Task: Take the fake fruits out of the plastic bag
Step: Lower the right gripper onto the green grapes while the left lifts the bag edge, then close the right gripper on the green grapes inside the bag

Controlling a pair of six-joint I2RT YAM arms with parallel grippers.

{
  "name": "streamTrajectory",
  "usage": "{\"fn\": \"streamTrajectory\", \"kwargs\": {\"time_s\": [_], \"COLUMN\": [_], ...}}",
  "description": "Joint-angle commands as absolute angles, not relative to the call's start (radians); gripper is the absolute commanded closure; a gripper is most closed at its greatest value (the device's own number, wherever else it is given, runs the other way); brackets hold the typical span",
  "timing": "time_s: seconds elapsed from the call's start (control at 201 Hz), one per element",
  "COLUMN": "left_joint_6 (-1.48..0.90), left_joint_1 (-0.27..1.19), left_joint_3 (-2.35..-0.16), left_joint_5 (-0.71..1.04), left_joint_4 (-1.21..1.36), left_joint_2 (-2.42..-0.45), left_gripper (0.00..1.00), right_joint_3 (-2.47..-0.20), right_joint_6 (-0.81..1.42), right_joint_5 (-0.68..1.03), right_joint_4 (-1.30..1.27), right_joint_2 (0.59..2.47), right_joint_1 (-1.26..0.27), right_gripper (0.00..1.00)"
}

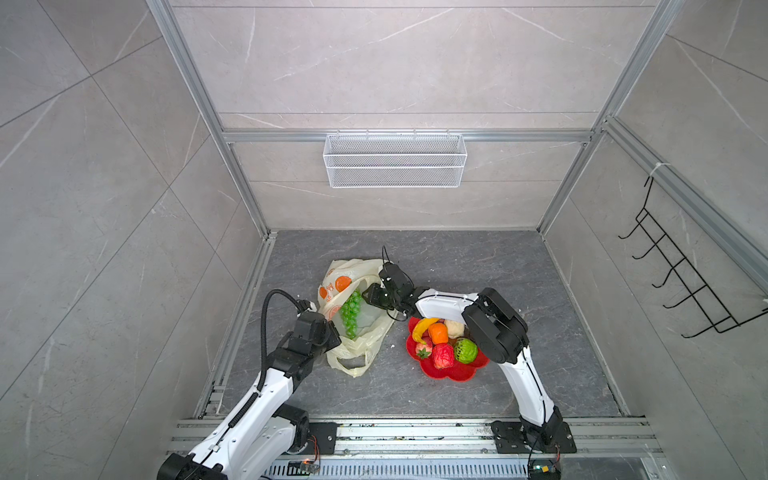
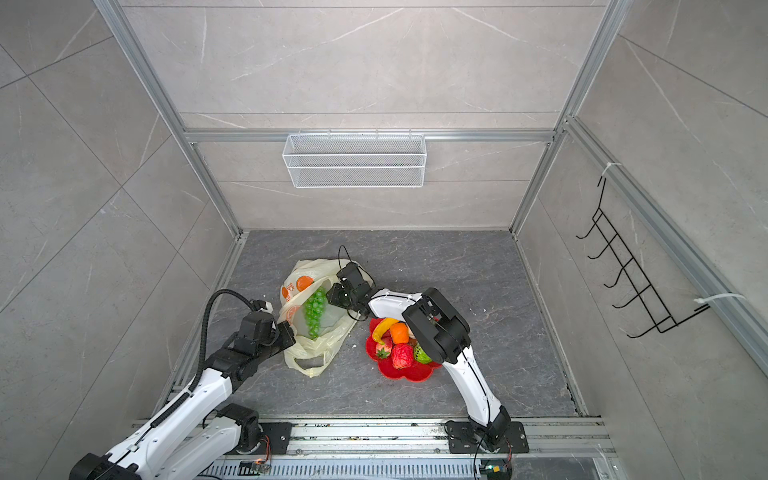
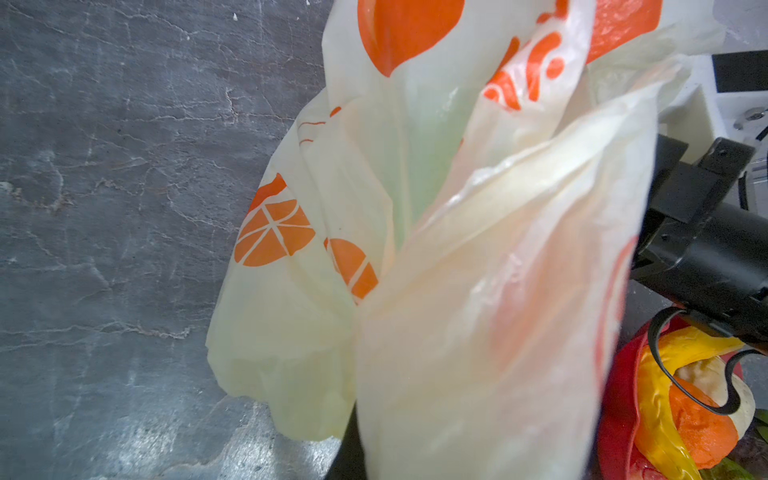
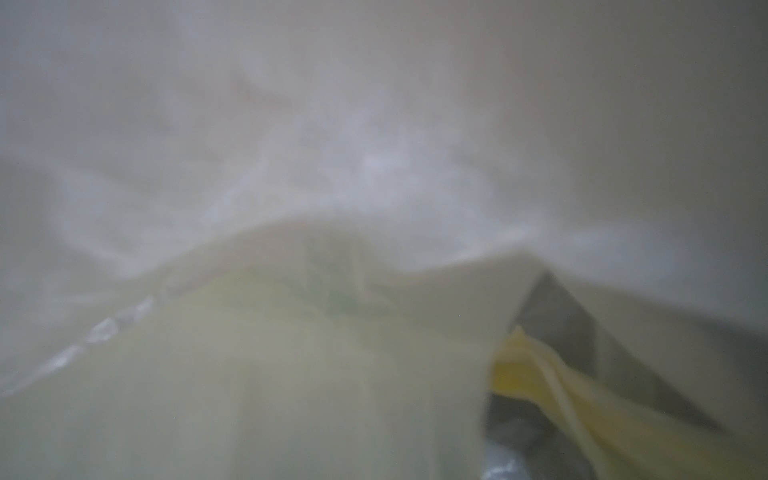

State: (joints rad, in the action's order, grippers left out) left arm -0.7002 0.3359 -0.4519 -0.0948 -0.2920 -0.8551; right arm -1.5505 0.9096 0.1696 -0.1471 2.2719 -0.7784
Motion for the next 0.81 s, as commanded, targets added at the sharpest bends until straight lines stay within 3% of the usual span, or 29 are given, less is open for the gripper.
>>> {"fn": "streamTrajectory", "kwargs": {"time_s": [0.0,0.418,0.801], "left_joint_6": [-0.693,-0.693,-0.692], "left_joint_1": [0.332,0.333,0.331], "left_joint_3": [-0.454,-0.456,-0.465], "left_joint_5": [-0.097,-0.095,-0.089], "left_joint_4": [-0.296,-0.292,-0.287], "left_joint_2": [-0.845,-0.851,-0.864], "left_gripper": [1.00,1.00,1.00], "right_joint_3": [-1.573,-1.438,-1.530], "right_joint_6": [0.918,0.951,0.927], "right_joint_5": [0.167,0.126,0.191], "right_joint_4": [-0.134,-0.254,-0.202], "right_joint_2": [2.306,2.244,2.311], "right_joint_1": [-0.782,-0.775,-0.774], "right_gripper": [0.69,0.66,0.69]}}
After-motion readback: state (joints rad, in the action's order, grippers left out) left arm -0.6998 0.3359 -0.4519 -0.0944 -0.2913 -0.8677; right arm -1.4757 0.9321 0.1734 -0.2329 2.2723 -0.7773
